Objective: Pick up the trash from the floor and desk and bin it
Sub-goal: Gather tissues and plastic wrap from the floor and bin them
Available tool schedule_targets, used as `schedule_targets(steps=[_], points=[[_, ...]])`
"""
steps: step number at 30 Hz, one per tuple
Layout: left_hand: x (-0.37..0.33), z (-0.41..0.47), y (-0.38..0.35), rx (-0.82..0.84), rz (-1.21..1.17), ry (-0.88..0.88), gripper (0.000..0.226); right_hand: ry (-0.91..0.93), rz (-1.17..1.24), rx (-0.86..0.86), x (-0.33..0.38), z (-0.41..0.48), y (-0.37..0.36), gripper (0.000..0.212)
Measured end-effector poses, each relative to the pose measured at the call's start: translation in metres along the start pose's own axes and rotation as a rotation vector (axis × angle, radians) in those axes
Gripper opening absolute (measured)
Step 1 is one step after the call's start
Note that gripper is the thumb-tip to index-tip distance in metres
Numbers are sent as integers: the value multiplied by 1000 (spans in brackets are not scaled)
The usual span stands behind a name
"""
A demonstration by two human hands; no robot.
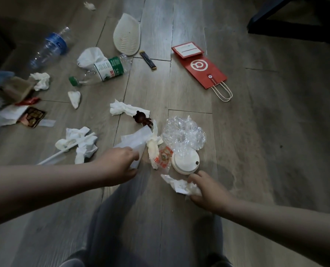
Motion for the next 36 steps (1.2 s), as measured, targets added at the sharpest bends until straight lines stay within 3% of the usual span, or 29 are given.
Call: schedule_targets(steps=[9, 12, 16, 22, 27, 36], points=[[6, 7, 3, -15, -16, 14, 34, 155, 38, -282, 3, 17, 54, 25], [7, 10, 5, -25, 1, 18, 33, 108, 48, -328, -2, 26, 64, 51], [12, 10, 7, -26, 5, 41, 34, 68, -51, -209, -1, 41, 59, 98], [19, 7, 5, -28, 4, 60, 33, 53, -139, 2, 1, 66, 48, 114], [26, 6, 1, -26, -1, 77, 33, 10, -186, 97, -1, 80, 31, 114], [31, 11, 0, -22, -40, 100, 34, 70, -210, -58, 6, 76, 34, 84]])
Point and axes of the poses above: each hand's wrist, its own z-axis towards the middle knuckle, its own y-axis out of the back of the hand, x = y × z, the point moved 5 cm from there along z, towards the middle knuckle, and after that the axes turned 1 degree about -x, right-handed, at the moved point
